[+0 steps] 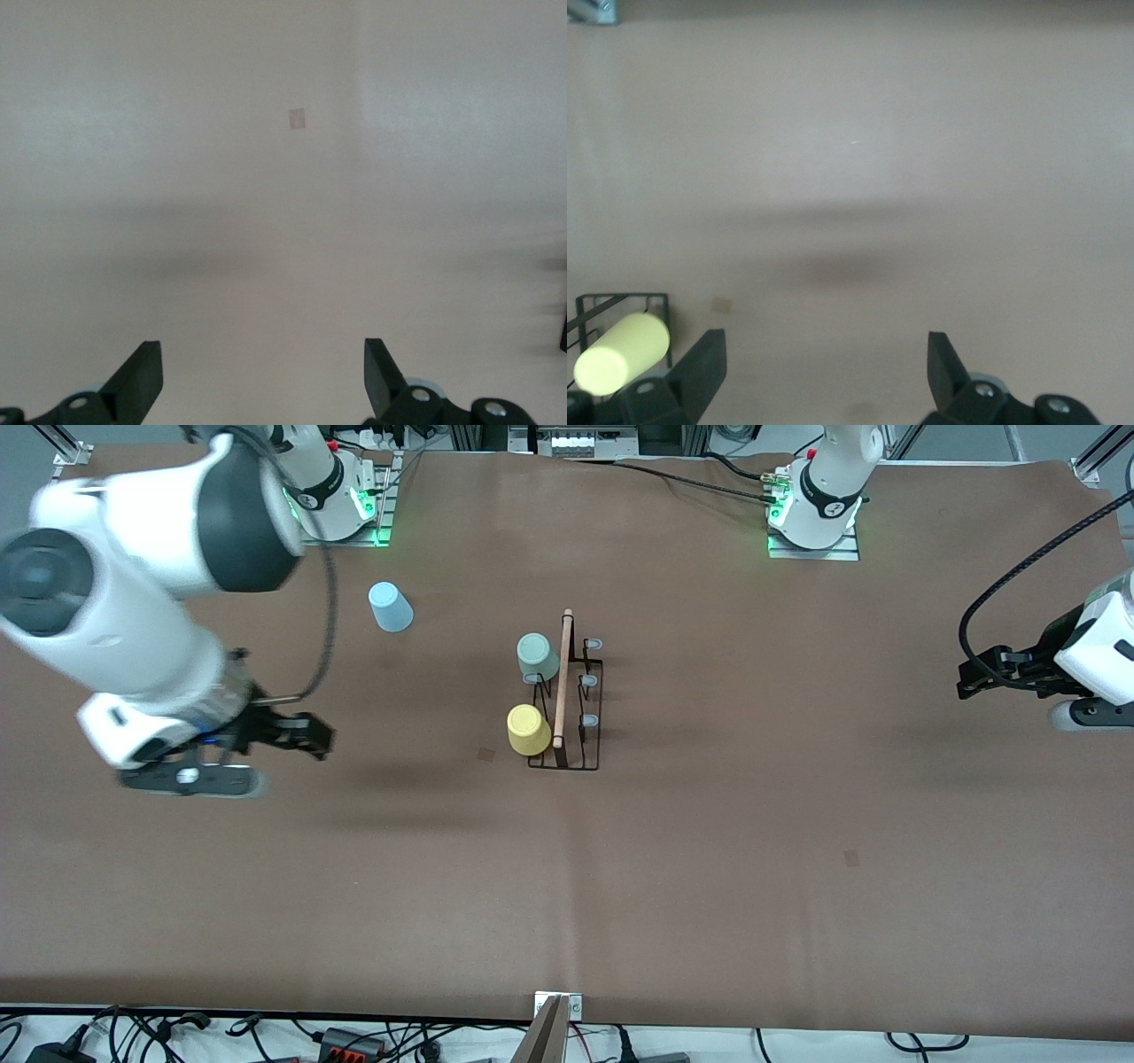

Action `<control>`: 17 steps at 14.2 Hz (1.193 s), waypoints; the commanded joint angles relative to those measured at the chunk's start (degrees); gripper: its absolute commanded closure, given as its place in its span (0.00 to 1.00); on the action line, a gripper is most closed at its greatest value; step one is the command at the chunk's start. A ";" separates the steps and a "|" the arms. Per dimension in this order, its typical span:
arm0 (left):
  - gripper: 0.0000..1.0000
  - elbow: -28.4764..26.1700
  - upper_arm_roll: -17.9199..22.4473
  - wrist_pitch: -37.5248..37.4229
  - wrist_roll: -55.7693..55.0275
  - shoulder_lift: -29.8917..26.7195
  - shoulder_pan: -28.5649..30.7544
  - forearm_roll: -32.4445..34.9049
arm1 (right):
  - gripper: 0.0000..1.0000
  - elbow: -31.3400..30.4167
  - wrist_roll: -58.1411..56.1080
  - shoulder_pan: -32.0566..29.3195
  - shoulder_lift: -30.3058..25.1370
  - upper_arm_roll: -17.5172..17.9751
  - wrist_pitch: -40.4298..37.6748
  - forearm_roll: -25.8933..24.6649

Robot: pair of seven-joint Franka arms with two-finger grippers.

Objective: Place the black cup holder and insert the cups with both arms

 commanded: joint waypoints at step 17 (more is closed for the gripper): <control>0.00 -0.33 -0.20 0.65 2.49 -0.03 1.19 -0.99 | 0.00 -26.09 -12.79 -31.56 -22.60 22.84 3.65 -8.21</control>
